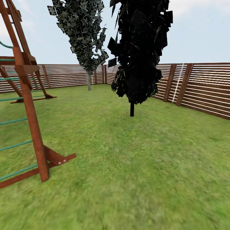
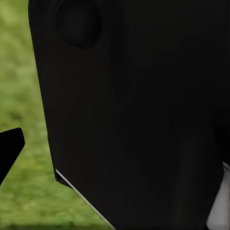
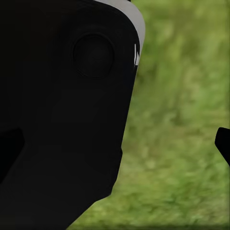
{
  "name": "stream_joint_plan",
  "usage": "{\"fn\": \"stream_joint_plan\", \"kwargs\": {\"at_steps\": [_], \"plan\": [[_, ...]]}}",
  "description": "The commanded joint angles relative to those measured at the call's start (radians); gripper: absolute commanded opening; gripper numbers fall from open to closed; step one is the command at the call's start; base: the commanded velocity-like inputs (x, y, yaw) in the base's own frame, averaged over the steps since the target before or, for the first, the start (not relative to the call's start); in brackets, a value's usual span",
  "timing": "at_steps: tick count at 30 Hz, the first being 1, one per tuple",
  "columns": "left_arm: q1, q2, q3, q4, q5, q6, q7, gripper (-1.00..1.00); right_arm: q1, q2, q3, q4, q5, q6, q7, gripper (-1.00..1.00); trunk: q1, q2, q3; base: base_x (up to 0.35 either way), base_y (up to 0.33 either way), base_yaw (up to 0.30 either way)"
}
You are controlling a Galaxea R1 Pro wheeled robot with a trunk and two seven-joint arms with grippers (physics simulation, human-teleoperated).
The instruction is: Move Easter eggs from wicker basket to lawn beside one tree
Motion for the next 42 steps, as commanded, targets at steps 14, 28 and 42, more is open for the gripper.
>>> {"fn": "stream_joint_plan", "kwargs": {"at_steps": [14,28,42], "plan": [[0.001,0.001,-0.001,-0.002,-0.001,0.000,-0.003,1.00,-0.001,0.000,0.005,0.002,0.001,-0.001,0.001,1.00,0.000,0.000,-0.001,0.000,0.000,0.000],[0.001,0.001,-0.001,-0.002,-0.001,0.000,-0.003,1.00,-0.001,0.000,0.005,0.002,0.002,-0.001,0.001,1.00,0.000,0.000,-0.001,0.000,0.000,0.000],[0.001,0.001,-0.001,-0.002,-0.001,0.000,-0.003,1.00,-0.001,0.000,0.005,0.002,0.001,-0.001,0.001,1.00,0.000,0.000,-0.001,0.000,0.000,0.000]]}}
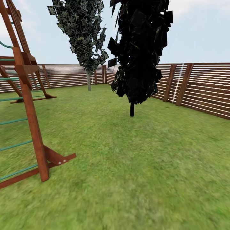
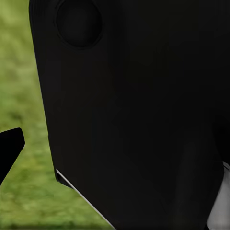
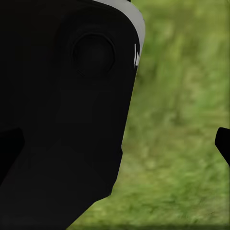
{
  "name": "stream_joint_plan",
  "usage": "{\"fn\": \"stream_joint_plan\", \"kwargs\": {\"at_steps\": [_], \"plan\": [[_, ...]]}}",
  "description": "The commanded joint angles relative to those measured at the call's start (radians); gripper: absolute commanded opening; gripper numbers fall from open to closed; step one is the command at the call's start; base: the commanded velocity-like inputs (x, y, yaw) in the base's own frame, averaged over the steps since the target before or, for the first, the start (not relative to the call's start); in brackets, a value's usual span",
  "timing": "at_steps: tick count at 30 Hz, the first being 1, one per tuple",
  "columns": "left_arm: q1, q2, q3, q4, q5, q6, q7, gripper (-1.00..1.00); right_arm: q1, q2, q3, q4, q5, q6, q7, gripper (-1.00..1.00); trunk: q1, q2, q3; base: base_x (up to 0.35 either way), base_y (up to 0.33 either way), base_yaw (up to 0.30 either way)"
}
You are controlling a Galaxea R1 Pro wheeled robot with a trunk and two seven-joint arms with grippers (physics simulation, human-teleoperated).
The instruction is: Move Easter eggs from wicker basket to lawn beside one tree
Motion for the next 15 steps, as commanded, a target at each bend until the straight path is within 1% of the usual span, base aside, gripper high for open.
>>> {"fn": "stream_joint_plan", "kwargs": {"at_steps": [1,15], "plan": [[0.001,0.000,-0.001,-0.002,-0.001,0.000,-0.003,1.00,-0.001,0.000,0.005,0.002,0.001,-0.001,0.001,1.00,0.000,0.000,-0.001,0.000,0.000,0.000],[0.001,0.000,-0.001,-0.002,-0.001,0.000,-0.003,1.00,-0.001,0.000,0.005,0.002,0.001,-0.001,0.001,1.00,0.000,0.000,-0.001,0.000,0.000,0.000]]}}
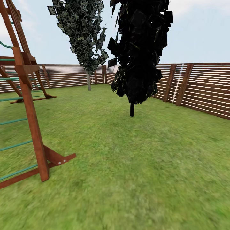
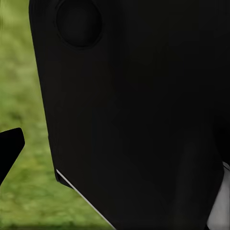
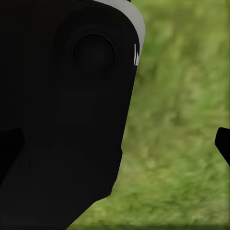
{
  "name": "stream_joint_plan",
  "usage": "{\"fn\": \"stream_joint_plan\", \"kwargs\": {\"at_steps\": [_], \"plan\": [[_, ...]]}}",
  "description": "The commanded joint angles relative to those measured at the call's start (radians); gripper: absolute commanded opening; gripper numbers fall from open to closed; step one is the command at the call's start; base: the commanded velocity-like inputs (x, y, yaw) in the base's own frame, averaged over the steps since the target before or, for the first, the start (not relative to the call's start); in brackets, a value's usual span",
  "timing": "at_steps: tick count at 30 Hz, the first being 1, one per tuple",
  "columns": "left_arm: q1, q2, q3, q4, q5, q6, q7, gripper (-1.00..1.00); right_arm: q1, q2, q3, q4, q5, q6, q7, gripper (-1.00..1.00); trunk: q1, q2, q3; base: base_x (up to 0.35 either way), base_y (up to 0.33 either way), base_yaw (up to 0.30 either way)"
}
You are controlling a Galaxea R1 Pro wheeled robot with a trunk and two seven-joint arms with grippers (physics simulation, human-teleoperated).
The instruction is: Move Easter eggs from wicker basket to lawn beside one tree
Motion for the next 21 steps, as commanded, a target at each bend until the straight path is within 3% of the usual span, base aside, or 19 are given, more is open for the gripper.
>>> {"fn": "stream_joint_plan", "kwargs": {"at_steps": [1,21], "plan": [[0.001,0.000,-0.001,-0.002,-0.001,0.000,-0.003,1.00,-0.001,0.000,0.005,0.002,0.002,-0.001,0.001,1.00,0.000,0.000,-0.001,0.000,0.000,0.000],[0.001,0.001,-0.001,-0.002,-0.001,0.000,-0.003,1.00,-0.001,0.000,0.005,0.002,0.001,-0.001,0.001,1.00,0.000,0.000,-0.001,0.000,0.000,0.000]]}}
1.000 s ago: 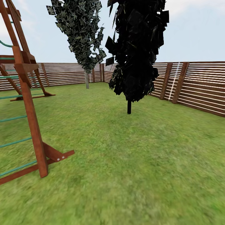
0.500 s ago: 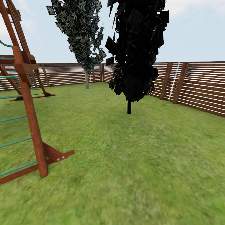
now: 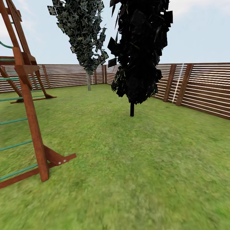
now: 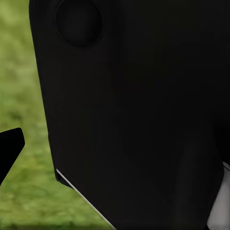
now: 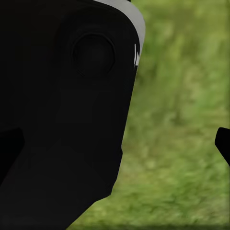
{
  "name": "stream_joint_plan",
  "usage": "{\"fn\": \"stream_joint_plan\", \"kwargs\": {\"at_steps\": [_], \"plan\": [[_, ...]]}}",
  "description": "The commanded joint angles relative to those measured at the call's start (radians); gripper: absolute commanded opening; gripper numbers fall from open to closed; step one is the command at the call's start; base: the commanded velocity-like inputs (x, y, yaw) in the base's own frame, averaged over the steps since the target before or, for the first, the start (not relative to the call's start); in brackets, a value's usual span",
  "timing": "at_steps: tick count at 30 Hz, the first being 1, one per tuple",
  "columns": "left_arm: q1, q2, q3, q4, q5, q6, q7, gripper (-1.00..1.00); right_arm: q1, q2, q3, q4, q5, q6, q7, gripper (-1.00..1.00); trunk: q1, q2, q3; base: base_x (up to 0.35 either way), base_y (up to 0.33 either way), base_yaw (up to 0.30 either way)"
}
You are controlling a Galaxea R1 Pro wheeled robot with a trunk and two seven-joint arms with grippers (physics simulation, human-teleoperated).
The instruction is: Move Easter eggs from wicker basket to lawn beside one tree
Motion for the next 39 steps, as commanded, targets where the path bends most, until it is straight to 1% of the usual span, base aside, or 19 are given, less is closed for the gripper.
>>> {"fn": "stream_joint_plan", "kwargs": {"at_steps": [1,39], "plan": [[0.001,0.000,-0.001,-0.002,-0.001,0.000,-0.003,1.00,-0.001,0.000,0.005,0.002,0.001,-0.001,0.001,1.00,0.000,0.000,-0.001,0.000,0.000,0.000],[0.001,0.000,-0.001,-0.002,-0.001,0.000,-0.003,1.00,-0.001,0.000,0.005,0.002,0.001,-0.001,0.000,1.00,0.000,0.000,-0.001,0.000,0.000,0.000]]}}
